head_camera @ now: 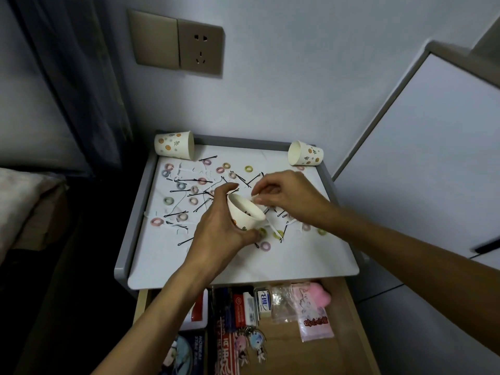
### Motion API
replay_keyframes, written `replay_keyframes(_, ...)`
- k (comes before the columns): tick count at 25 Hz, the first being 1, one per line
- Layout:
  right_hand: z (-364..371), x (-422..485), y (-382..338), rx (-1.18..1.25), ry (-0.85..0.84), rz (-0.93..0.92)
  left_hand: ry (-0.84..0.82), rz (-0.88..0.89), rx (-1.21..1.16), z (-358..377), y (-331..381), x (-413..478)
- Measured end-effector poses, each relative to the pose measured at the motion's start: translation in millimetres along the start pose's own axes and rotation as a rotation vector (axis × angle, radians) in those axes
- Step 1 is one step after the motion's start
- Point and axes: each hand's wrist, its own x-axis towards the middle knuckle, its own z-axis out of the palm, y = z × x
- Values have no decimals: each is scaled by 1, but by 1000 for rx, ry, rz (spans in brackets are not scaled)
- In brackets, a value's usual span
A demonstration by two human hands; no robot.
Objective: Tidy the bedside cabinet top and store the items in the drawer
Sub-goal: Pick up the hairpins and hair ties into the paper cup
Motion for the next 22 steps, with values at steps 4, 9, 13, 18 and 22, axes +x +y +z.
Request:
replay_keyframes(4, 19, -11, 4, 221, -104, 173, 54, 4, 60, -1, 1, -3)
replay_keyframes(9, -18, 38, 69, -68, 244, 367, 112, -7, 53, -8, 0, -3)
replay_keyframes(13, -37, 73, 115, -437, 337, 498, 117, -6, 30, -13, 0, 1)
replay_keyframes(18, -19, 88, 119, -624, 297, 570, 127, -9, 8, -19, -4, 4)
replay_keyframes(22, -14, 89, 109, -819, 270, 554, 119, -9, 13, -19, -4, 2)
